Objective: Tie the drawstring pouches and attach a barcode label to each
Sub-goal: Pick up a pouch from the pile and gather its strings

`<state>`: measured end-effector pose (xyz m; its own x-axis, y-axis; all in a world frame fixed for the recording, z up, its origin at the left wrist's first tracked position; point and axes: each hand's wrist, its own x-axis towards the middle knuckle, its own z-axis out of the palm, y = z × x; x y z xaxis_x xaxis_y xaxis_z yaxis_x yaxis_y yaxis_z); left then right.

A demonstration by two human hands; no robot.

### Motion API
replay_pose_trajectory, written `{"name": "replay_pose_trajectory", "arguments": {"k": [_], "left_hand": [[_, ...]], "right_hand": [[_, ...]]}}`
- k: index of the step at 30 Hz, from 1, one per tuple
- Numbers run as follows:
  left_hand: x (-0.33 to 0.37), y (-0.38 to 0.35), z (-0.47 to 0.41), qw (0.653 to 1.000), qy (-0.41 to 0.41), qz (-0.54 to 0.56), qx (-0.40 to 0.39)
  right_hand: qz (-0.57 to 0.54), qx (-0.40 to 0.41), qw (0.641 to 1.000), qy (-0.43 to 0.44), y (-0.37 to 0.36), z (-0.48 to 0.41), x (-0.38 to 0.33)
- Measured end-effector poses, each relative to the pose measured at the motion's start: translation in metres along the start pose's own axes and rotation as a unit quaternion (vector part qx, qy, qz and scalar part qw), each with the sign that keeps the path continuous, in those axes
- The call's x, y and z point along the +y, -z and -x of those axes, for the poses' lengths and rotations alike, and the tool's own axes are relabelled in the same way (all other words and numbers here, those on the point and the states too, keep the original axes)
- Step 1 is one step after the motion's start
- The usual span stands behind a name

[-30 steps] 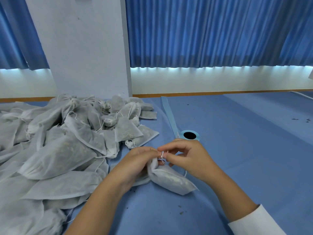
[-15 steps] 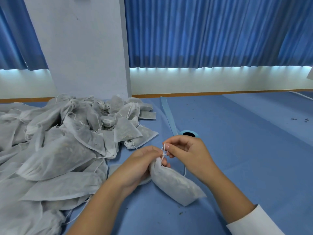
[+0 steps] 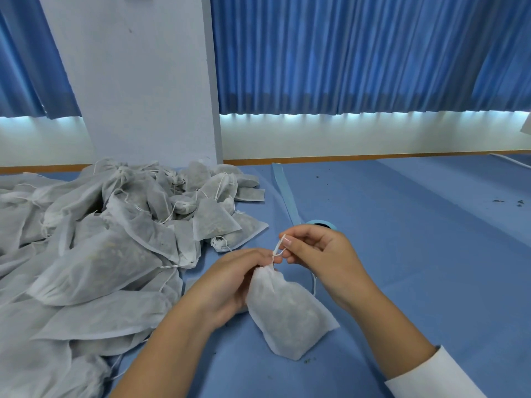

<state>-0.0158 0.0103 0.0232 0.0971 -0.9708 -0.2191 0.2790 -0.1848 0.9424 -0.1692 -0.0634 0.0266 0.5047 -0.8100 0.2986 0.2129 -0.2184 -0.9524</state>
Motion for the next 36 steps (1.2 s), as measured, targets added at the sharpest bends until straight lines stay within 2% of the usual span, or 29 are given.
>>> {"name": "replay_pose_trajectory", "arguments": {"k": [3,6,10,17,32,36], "left_hand": [[0.000,-0.007,0.001,1.000,-0.021,-0.002,0.012],[-0.003,-0.011,-0.001,0.997,-0.037,0.003,0.061],[-0.003,-0.012,0.003,0.994,-0.070,0.003,0.083],[-0.006,-0.020,0.000,0.984,-0.094,-0.087,0.122],[-0.005,-0.025,-0.004,0.973,-0.125,-0.160,0.111],[-0.007,-0.019,-0.003,0.980,-0.119,-0.117,0.111]], "right_hand": [[-0.014,0.022,1.000,-0.006,0.001,-0.001,0.001],[-0.001,0.042,0.999,-0.006,0.004,-0.002,0.002],[0.026,0.026,0.999,-0.002,0.003,-0.002,0.003],[0.029,0.033,0.999,0.001,0.000,-0.002,0.006],[0.047,0.102,0.994,0.006,-0.004,-0.001,0.005],[0.020,0.091,0.995,-0.021,-0.005,-0.001,0.003]]}}
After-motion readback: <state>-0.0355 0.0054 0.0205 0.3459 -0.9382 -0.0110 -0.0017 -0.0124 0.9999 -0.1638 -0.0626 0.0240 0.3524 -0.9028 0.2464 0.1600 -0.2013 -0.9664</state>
